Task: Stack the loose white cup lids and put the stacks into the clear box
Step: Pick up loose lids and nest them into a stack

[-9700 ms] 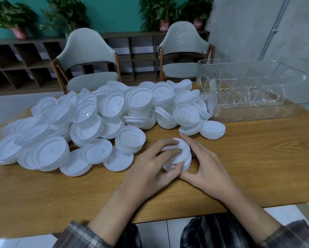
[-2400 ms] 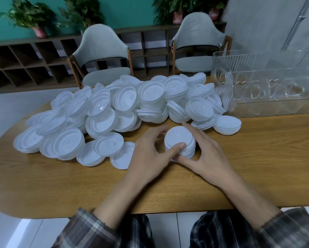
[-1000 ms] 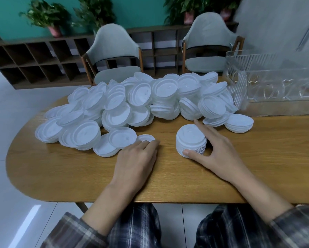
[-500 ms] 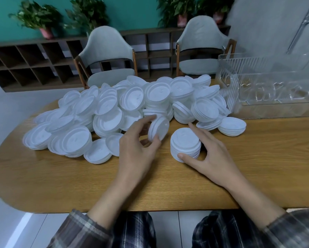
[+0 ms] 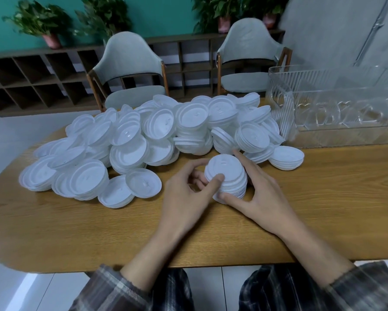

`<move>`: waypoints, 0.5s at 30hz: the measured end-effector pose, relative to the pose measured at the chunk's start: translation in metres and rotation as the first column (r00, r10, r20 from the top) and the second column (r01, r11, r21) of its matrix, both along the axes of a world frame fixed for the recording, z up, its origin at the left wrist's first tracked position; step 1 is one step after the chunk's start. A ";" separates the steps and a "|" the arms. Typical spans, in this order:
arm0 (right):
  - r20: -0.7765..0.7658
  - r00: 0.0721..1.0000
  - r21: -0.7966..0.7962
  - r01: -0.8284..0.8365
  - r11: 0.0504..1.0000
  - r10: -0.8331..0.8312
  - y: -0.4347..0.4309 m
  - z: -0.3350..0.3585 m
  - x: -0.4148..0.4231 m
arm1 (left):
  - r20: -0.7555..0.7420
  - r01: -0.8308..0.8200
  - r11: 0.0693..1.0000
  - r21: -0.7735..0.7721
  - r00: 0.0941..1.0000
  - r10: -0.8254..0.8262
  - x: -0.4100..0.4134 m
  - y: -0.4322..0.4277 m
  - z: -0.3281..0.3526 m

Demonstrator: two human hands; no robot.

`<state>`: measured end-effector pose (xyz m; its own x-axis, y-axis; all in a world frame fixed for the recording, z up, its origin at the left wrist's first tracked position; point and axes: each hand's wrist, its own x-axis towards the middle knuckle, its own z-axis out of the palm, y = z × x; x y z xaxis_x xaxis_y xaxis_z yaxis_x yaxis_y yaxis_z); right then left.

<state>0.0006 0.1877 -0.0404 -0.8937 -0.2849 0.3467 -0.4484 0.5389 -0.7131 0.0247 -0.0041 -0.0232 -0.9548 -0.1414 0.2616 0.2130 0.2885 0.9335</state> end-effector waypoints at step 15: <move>0.034 0.995 0.002 -0.092 0.996 0.091 -0.001 -0.002 0.000 | -0.043 0.053 0.975 -0.216 0.997 -0.064 -0.004 -0.008 -0.001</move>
<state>0.0003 0.1862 -0.0419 -0.8750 -0.3673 0.3155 -0.4717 0.4995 -0.7266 0.0202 -0.0118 -0.0238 -0.9448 -0.0209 0.3270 0.2801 0.4662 0.8392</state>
